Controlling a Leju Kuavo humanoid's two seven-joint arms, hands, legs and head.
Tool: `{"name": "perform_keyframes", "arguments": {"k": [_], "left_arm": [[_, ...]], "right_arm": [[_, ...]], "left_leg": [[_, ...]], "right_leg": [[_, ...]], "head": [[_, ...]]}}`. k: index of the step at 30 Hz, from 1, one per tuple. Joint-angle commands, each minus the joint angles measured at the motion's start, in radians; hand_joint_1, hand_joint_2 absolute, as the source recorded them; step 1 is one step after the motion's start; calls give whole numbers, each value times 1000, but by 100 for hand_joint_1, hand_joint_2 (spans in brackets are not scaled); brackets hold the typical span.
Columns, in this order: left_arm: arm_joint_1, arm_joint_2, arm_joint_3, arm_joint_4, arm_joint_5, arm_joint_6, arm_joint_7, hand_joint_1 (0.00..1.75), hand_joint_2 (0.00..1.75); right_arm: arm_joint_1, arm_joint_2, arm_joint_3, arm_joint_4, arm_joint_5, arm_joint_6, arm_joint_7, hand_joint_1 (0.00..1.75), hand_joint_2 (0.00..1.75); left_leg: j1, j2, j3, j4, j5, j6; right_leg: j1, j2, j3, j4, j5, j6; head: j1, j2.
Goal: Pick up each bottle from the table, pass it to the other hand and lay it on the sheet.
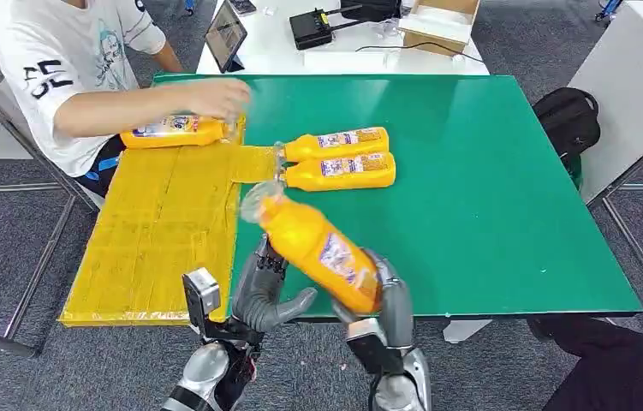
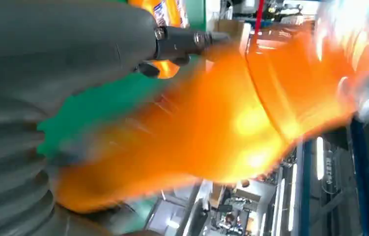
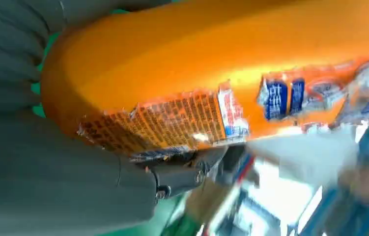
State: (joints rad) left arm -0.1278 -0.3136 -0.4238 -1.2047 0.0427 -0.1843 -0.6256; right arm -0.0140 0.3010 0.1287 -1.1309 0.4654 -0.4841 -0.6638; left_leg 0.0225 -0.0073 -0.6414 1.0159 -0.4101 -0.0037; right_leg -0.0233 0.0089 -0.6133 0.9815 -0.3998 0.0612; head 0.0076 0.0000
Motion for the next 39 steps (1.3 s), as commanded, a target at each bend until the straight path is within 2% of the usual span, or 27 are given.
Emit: {"name": "perform_keyframes", "arguments": {"k": [1,5,14,20,23,24,25,26,34,36,39], "left_arm": [[-27,-35,-27,123,15,-5,8,0,175],[-41,-35,-28,145,17,0,14,0,175],[-71,-35,-33,191,54,16,19,0,175],[-71,-35,-30,191,64,12,18,0,175],[-67,-35,-25,179,71,7,7,0,175],[-66,-35,-24,175,73,5,5,37,175],[-64,-35,-23,171,78,1,5,145,175],[-64,-35,-22,170,78,0,5,175,175],[-59,-35,-13,153,54,-7,-5,175,175],[-61,-35,-11,150,43,3,-7,175,175],[-64,-35,-10,150,35,7,-8,175,175]], "right_arm": [[-128,16,227,412,-15,-65,-34,175,175],[-139,20,244,446,-6,-68,-34,175,175],[-160,42,274,563,28,-60,-34,175,175],[-162,44,277,571,26,-60,-34,175,175],[-169,42,281,581,21,-53,-34,175,175],[-171,42,281,585,20,-51,-34,175,175],[-171,43,280,589,18,-48,-34,175,175],[-171,43,281,590,18,-47,-34,175,175],[-176,41,292,589,0,-40,-34,175,175],[-177,39,296,575,-9,-37,-34,175,175],[-177,37,304,554,-13,-36,-34,175,175]], "left_leg": [[0,1,5,-1,-1,1],[0,1,9,-1,-3,2],[0,-1,3,0,-1,1],[0,-1,7,0,-3,2],[0,-1,3,0,-1,1],[0,-1,5,0,-2,1],[0,-1,3,0,-1,1],[0,-1,4,0,-2,1],[0,0,3,0,-1,1],[0,-1,6,1,-3,2],[0,0,1,1,-1,1]], "right_leg": [[1,-1,5,-2,-1,-2],[1,-1,9,-2,-3,-3],[0,-2,3,0,-1,-2],[1,-4,8,0,-4,-3],[0,-3,4,0,-2,-2],[1,-4,6,0,-3,-3],[1,-3,3,0,-2,-2],[1,-3,5,0,-3,-3],[1,-3,3,0,-2,-2],[1,-4,7,0,-4,-3],[1,-3,2,0,-2,-2]], "head": [[0,0],[0,0],[0,0],[0,0],[0,0],[0,0],[0,0],[0,0],[0,0],[0,0],[0,0]]}}
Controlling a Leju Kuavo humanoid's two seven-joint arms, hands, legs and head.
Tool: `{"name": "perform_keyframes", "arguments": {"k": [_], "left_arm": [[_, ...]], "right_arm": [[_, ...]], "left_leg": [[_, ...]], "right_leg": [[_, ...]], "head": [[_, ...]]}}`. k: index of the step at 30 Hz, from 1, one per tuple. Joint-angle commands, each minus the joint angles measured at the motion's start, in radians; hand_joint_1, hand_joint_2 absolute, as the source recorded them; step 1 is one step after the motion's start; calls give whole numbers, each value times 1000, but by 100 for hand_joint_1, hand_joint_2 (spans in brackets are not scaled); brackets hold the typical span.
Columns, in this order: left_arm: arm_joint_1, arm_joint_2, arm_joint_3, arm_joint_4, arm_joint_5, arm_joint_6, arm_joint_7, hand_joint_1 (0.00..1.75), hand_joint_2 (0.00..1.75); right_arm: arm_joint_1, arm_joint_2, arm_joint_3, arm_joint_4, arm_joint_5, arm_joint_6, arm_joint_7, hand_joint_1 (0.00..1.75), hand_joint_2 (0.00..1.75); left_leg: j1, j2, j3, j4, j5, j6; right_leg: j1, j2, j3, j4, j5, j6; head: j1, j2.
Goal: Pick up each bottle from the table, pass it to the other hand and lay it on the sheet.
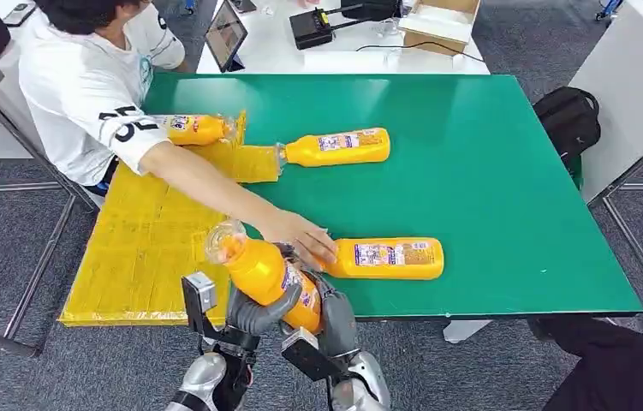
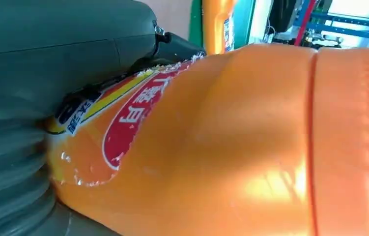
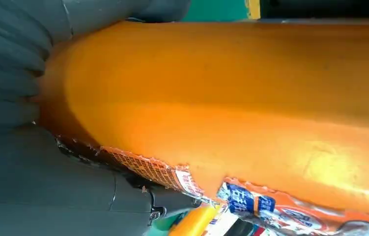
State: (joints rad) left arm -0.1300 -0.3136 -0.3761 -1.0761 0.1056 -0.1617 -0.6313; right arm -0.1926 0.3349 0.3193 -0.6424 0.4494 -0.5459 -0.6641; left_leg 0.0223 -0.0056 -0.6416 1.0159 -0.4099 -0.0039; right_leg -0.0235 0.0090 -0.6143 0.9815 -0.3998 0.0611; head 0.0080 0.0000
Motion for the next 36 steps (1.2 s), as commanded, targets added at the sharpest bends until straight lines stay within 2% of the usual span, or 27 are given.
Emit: {"name": "perform_keyframes", "arguments": {"k": [1,2,3,4,5,6,7,10,12,15,20,22,23,25,26,30,32,35,36], "left_arm": [[-62,-35,-58,21,-28,-15,-2,175,175],[-62,-35,-58,21,-28,-15,-2,175,175],[-62,-35,-58,21,-28,-15,-2,175,175],[-66,-35,-57,21,-31,-9,-2,175,175],[-69,-35,-54,21,-35,-2,-4,175,175],[-75,-35,-48,19,-40,11,-6,175,175],[-84,-35,-34,16,-52,46,-10,175,175],[-124,-34,36,0,-97,136,-21,175,175],[-132,-32,49,-3,-103,129,-11,175,175],[-128,-35,51,-4,-104,126,-10,175,175],[-123,-35,48,-3,-104,127,-10,175,175],[-125,-35,46,-3,-110,134,-14,175,175],[-144,-35,70,-2,-152,233,-44,175,175],[-205,-18,131,-2,-179,312,-39,175,175],[-239,-8,165,4,-213,381,-46,175,175],[-360,25,296,77,-306,519,-52,175,175],[-413,51,346,141,-417,653,-67,175,175],[-497,102,407,329,-611,860,-56,175,175],[-489,84,525,311,-843,860,-41,175,175]], "right_arm": [[2,3,114,66,3,26,-34,175,175],[2,3,114,66,3,26,-34,175,175],[2,3,114,66,3,26,-34,175,175],[3,2,121,39,1,22,-34,154,175],[1,4,120,29,-2,17,-34,0,175],[-2,4,119,14,-11,45,-34,0,175],[5,2,107,-35,-29,87,-34,0,0],[27,-14,77,-180,-86,254,-34,0,0],[28,-8,57,-189,-74,267,-34,0,0],[32,-6,52,-188,-63,272,-34,0,0],[34,-5,51,-188,-58,270,-34,0,0],[40,-6,51,-202,-61,273,-34,0,0],[45,-21,75,-261,-93,327,-34,0,0],[27,-27,78,-297,-99,364,-34,0,0],[20,-28,78,-323,-105,390,-34,0,0],[2,-15,61,-362,-98,445,-34,0,0],[4,-13,61,-386,-119,441,-34,0,0],[24,-26,60,-473,-172,333,-34,0,0],[34,-35,61,-503,-191,296,-34,0,0]], "left_leg": [[0,-3,5,1,-3,2],[0,-2,2,0,-1,1],[0,-3,5,1,-3,2],[0,-3,2,0,-1,1],[0,-3,3,1,-2,1],[0,-3,5,1,-3,2],[1,-2,2,1,-2,1],[0,-3,3,2,-3,2],[0,-2,-1,1,0,1],[0,-2,4,1,-2,2],[0,-1,2,0,-1,1],[0,-3,5,1,-3,2],[0,-2,3,0,-1,1],[0,-2,5,1,-3,2],[0,-2,1,1,-1,1],[1,0,2,2,0,1],[0,1,2,0,1,1],[0,1,5,-1,1,1],[0,1,5,-1,2,1]], "right_leg": [[1,-4,6,0,-4,-3],[1,-3,3,0,-2,-2],[1,-4,6,0,-3,-3],[1,-4,3,0,-2,-2],[1,-4,4,0,-3,-2],[1,-4,6,1,-4,-3],[1,-3,3,1,-2,-2],[1,-5,4,2,-3,-3],[1,-3,0,1,-1,-2],[1,-4,5,1,-3,-3],[0,-3,2,0,-1,-2],[1,-5,7,1,-3,-3],[1,-4,4,0,-2,-2],[1,-4,7,1,-3,-3],[1,-3,2,1,-1,-2],[1,-2,2,2,-1,-3],[1,0,2,1,1,-3],[1,0,5,1,0,-3],[1,0,5,1,0,-3]], "head": [[0,0],[0,0],[0,0],[0,0],[0,0],[0,0],[0,0],[0,0],[0,0],[0,0],[0,0],[0,0],[0,0],[0,0],[0,0],[0,0],[0,0],[1,0],[0,0]]}}
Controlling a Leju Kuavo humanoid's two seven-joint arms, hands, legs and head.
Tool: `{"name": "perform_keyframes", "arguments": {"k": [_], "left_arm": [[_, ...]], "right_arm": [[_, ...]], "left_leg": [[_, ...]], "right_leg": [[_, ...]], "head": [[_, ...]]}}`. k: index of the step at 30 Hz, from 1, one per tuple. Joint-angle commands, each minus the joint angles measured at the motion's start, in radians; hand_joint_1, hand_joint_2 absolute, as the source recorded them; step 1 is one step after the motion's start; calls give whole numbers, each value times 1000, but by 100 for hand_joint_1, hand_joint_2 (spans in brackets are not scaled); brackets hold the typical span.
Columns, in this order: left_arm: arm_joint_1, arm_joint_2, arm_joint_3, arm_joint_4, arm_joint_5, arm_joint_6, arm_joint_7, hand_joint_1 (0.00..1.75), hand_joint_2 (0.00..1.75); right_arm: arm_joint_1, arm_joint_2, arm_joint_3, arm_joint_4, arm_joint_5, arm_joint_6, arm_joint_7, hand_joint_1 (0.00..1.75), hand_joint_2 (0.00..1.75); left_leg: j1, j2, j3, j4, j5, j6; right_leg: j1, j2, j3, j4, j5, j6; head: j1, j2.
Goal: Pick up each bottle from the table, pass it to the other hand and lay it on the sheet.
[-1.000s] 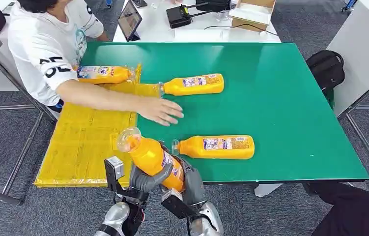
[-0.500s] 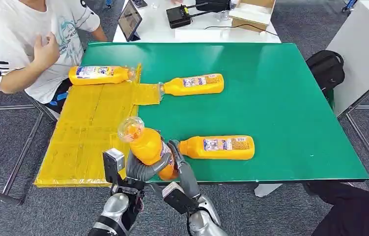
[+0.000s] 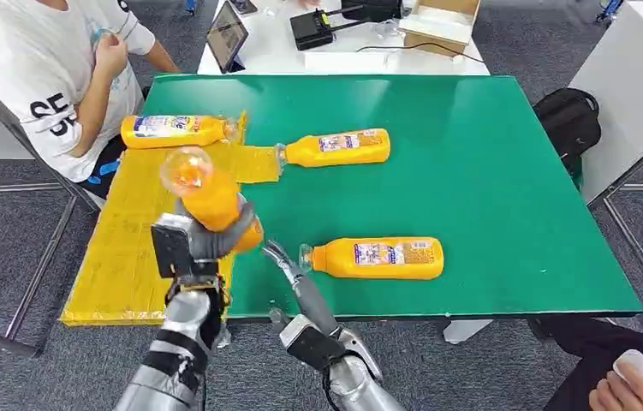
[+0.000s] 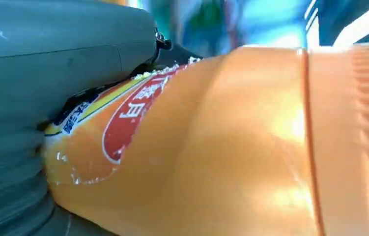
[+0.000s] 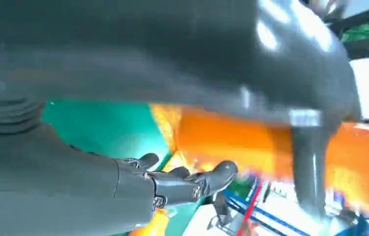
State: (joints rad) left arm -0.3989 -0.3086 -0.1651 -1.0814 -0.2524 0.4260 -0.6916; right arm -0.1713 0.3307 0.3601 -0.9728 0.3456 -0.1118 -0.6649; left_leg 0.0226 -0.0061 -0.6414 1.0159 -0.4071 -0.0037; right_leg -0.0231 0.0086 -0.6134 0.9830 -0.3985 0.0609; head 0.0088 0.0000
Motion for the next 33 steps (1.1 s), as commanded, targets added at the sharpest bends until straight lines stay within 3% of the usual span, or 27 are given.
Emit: {"name": "perform_keyframes", "arguments": {"k": [1,2,6,8,11,13,15,16,18,21,28,33], "left_arm": [[-232,60,420,349,-572,272,-7,175,175],[-225,39,526,326,-746,272,-7,175,175],[-238,12,713,304,-1036,272,4,175,175],[-257,18,750,317,-1127,272,42,175,175],[-248,66,644,326,-1306,272,198,175,175],[-225,186,326,378,-1318,272,432,175,175],[-238,235,190,449,-1318,272,514,175,175],[-238,235,190,449,-1318,272,514,175,175],[-249,288,11,508,-1244,272,601,175,175],[-271,301,-16,627,-1318,272,621,175,175],[-271,301,-16,627,-1318,272,621,175,175],[-292,293,-32,830,-1313,263,598,175,175]], "right_arm": [[27,-40,21,-220,-113,-174,-33,0,0],[43,-49,28,-269,-114,-239,-33,0,0],[76,-72,38,-385,-143,-329,-33,0,0],[83,-75,32,-415,-164,-345,-33,0,0],[79,-72,23,-420,-176,-359,-33,0,0],[72,-70,22,-413,-188,-352,-33,0,0],[69,-72,27,-418,-195,-360,-33,0,0],[69,-72,27,-418,-195,-360,-33,0,0],[67,-77,33,-429,-208,-367,-33,0,0],[66,-76,19,-420,-223,-354,-33,0,0],[66,-76,19,-420,-223,-354,-33,0,0],[61,-68,12,-386,-219,-333,-33,0,0]], "left_leg": [[-1,3,4,-1,-1,0],[0,4,7,-1,-2,1],[0,2,5,0,-2,1],[0,3,4,0,-2,1],[0,1,6,0,-3,1],[0,1,6,0,-2,1],[0,0,5,-1,-1,1],[-1,0,2,-1,0,0],[0,2,3,0,-1,1],[-1,-1,5,-1,-1,1],[0,2,3,0,-1,0],[0,2,6,-1,-2,1]], "right_leg": [[0,2,3,0,0,-2],[0,2,5,-1,-1,-3],[0,1,4,-1,-2,-2],[0,1,3,0,-2,-2],[1,-1,5,0,-3,-3],[1,-1,5,0,-3,-4],[1,-1,4,0,-2,-4],[0,-2,1,0,-1,-2],[1,1,1,0,-1,-3],[0,-2,4,-1,-2,-2],[0,1,2,-1,-1,-2],[1,0,5,-1,-2,-3]], "head": [[0,0],[0,0],[0,0],[0,0],[0,0],[-1,0],[0,0],[0,0],[-1,0],[0,0],[0,0],[0,0]]}}
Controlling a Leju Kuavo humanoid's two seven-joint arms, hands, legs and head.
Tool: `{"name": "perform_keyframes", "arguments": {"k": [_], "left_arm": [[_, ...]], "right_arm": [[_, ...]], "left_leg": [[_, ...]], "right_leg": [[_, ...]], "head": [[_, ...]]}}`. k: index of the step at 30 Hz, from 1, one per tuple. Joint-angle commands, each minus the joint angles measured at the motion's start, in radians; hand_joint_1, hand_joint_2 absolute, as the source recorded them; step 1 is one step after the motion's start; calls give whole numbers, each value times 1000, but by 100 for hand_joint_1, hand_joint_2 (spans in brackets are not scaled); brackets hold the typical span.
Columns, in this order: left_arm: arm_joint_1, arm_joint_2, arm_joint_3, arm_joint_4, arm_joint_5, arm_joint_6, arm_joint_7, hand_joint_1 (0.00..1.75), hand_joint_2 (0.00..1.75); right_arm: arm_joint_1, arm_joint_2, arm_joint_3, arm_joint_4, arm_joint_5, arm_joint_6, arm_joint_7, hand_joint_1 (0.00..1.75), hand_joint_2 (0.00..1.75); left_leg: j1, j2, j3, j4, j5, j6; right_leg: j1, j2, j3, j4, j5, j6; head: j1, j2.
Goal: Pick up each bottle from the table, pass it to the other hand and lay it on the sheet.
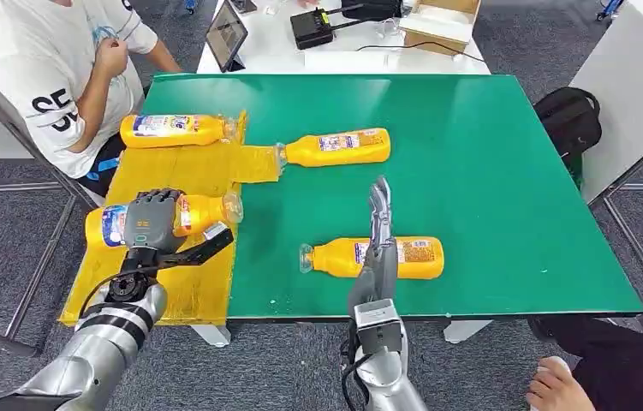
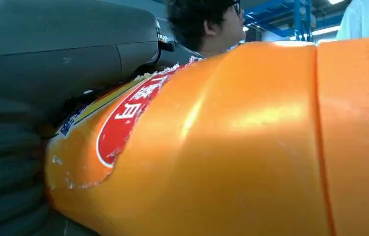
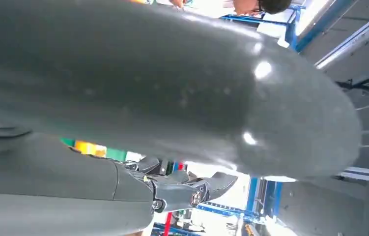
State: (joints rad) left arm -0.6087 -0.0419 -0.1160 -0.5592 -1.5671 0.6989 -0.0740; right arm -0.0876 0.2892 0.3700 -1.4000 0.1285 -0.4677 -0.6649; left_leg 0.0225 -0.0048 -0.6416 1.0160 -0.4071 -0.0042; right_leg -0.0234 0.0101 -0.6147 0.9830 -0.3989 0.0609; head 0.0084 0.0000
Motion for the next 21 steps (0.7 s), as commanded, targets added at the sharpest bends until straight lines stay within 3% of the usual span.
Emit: {"name": "perform_keyframes", "arguments": {"k": [1,10,21], "left_arm": [[-79,27,-83,316,-3,-19,-18,175,175],[-57,16,23,320,83,-90,-73,175,175],[-57,16,23,320,83,-90,-73,175,175]], "right_arm": [[-23,-26,2,45,-2,27,-33,0,0],[-31,-15,1,116,11,53,-33,0,0],[-31,-15,1,116,11,53,-33,0,0]], "left_leg": [[0,1,9,-2,-3,2],[0,2,7,-1,-2,1],[0,2,8,-2,-2,1]], "right_leg": [[1,-1,8,-2,-2,-3],[1,1,7,-2,-1,-3],[1,1,9,-2,-1,-3]], "head": [[0,0],[0,0],[0,0]]}}
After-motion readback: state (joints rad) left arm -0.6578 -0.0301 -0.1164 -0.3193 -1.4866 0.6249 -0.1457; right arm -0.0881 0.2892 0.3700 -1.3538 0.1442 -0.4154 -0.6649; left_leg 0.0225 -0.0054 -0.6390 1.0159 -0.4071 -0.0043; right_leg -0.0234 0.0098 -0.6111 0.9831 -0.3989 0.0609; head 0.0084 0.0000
